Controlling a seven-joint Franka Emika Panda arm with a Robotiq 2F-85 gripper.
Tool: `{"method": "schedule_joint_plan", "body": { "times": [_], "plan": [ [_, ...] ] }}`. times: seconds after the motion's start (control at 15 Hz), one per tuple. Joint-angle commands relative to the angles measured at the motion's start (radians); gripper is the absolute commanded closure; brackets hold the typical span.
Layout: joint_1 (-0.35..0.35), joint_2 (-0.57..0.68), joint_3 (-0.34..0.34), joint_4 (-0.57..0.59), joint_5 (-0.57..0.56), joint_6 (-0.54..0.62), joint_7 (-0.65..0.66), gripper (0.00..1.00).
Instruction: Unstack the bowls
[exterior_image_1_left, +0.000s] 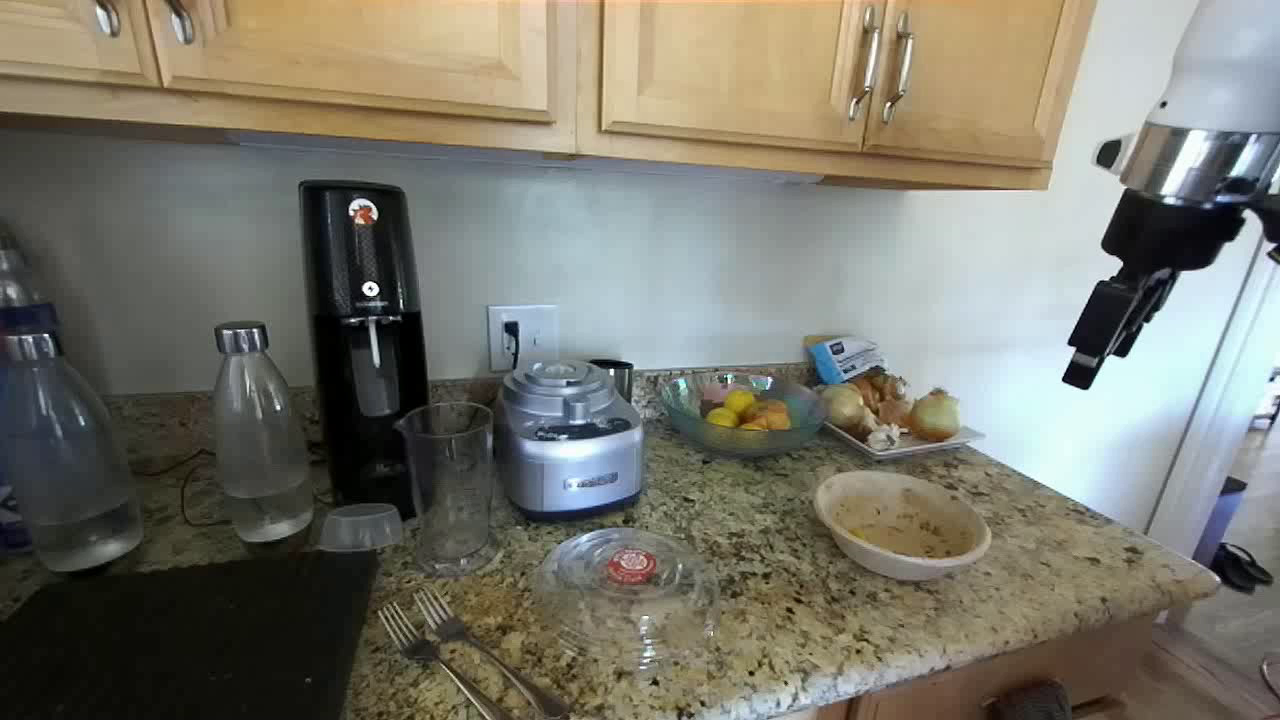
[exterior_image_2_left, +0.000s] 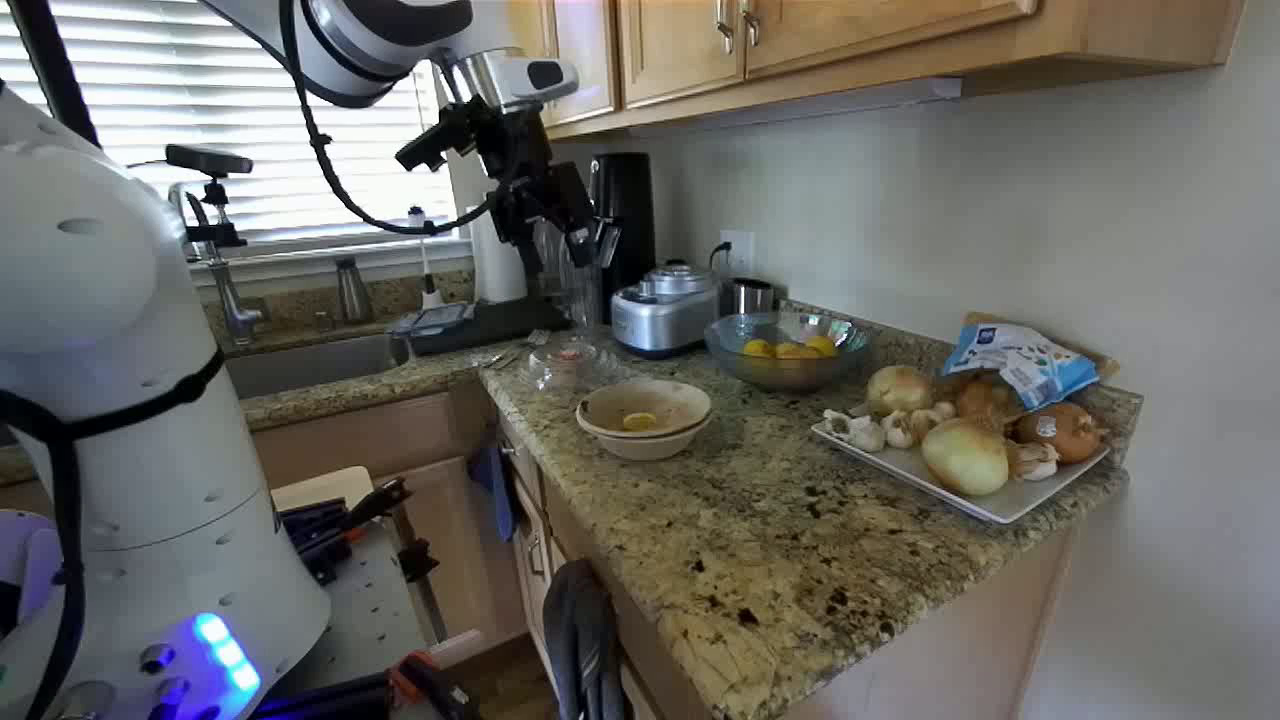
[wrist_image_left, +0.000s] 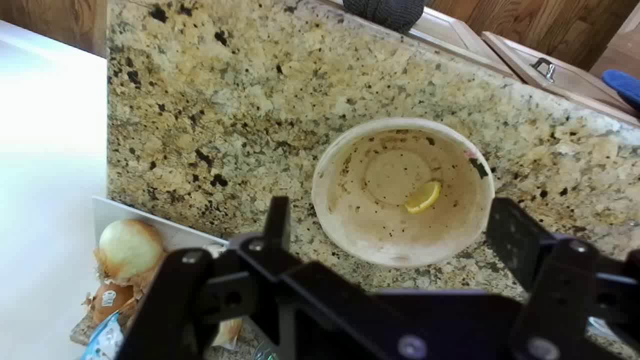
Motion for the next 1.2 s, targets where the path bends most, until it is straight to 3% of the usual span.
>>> {"method": "schedule_joint_plan", "body": {
  "times": [0.0, 0.53, 0.8, 1.13],
  "plan": [
    [0.019, 0.003, -0.019, 0.002, -0.017, -0.005, 0.012, 0.0],
    [0.015, 0.049, -0.023, 0.026, -0.013, -0.022, 0.007, 0.0],
    [0.009, 0.168, -0.048, 0.106, -0.006, -0.062, -0.017, 0.0],
    [-0.007, 0.341, -0.084, 0.2, -0.019, -0.021, -0.033, 0.0]
  ]
}}
